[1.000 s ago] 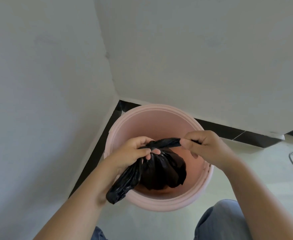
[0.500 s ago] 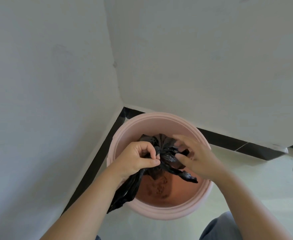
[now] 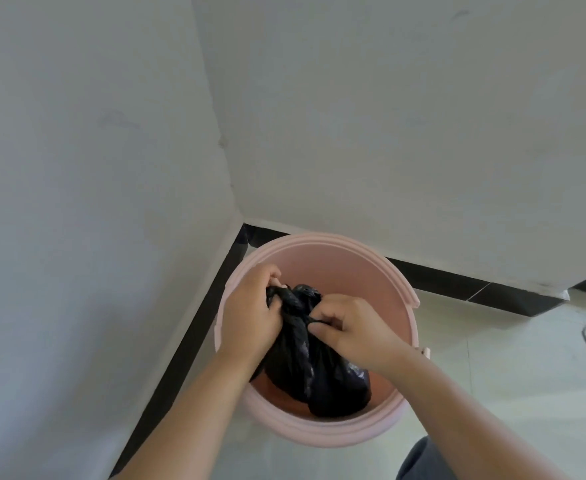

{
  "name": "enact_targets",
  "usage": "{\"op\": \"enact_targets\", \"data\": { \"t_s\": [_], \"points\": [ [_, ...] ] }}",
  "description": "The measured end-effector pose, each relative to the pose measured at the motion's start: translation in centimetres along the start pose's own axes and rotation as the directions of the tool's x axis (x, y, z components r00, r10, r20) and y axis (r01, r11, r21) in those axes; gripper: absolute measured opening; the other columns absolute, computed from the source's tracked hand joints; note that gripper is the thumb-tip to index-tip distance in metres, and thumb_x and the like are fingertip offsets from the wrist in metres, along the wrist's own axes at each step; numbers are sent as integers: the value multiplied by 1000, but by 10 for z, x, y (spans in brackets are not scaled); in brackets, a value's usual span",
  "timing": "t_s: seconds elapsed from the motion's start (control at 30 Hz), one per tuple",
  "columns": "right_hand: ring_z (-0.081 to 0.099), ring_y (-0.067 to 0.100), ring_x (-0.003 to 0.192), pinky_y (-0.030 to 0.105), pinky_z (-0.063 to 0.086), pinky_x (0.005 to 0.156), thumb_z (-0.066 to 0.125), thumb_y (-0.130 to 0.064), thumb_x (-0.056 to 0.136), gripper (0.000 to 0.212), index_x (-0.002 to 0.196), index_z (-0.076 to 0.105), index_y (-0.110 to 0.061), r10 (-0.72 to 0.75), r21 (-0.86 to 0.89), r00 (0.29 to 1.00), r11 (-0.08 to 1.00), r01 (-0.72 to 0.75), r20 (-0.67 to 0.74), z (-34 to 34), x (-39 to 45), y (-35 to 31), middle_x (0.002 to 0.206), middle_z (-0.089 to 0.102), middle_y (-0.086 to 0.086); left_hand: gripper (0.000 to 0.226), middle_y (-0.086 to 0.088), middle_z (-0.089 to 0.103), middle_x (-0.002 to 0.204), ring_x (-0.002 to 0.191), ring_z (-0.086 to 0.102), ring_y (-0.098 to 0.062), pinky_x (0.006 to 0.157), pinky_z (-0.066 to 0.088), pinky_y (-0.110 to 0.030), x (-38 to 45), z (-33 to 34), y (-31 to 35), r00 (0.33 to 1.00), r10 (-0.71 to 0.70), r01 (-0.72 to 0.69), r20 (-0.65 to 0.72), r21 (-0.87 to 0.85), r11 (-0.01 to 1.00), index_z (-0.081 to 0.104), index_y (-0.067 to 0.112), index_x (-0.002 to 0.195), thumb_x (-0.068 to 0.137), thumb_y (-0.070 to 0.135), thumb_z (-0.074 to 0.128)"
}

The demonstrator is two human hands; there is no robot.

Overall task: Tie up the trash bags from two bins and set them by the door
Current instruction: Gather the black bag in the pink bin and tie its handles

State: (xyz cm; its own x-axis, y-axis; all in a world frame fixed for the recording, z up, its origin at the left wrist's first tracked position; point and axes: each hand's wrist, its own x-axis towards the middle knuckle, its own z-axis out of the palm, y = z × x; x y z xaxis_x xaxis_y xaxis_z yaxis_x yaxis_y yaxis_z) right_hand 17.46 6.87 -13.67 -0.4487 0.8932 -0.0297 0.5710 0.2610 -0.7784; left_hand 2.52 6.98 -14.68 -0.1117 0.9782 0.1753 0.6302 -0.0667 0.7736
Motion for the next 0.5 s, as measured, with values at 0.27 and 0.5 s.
{"op": "enact_targets", "data": {
  "t_s": [0.27,0.5],
  "points": [
    [49,-12,65,4,36,60,60,-4,83,27,64,54,-22,39,3,998,999,-38,-55,-5,-8,-3,64,45,-16,34,10,54,76,76,53,-10,67,39,-18,1,-9,8,981,-115,148,154,-225,963,50,31,72,83,-2,51],
    [48,-15,71,2,35,63,61,-5,83,7,79,66,-1,15,-66,996,998,-20,-83,-12,-18,5,64,45,-19,38,2,68,89,78,66,-11,65,54,-16,-9,-17,15,794,-195,578,575,-618,532,65,24,90,88,-6,40]
  ]
}}
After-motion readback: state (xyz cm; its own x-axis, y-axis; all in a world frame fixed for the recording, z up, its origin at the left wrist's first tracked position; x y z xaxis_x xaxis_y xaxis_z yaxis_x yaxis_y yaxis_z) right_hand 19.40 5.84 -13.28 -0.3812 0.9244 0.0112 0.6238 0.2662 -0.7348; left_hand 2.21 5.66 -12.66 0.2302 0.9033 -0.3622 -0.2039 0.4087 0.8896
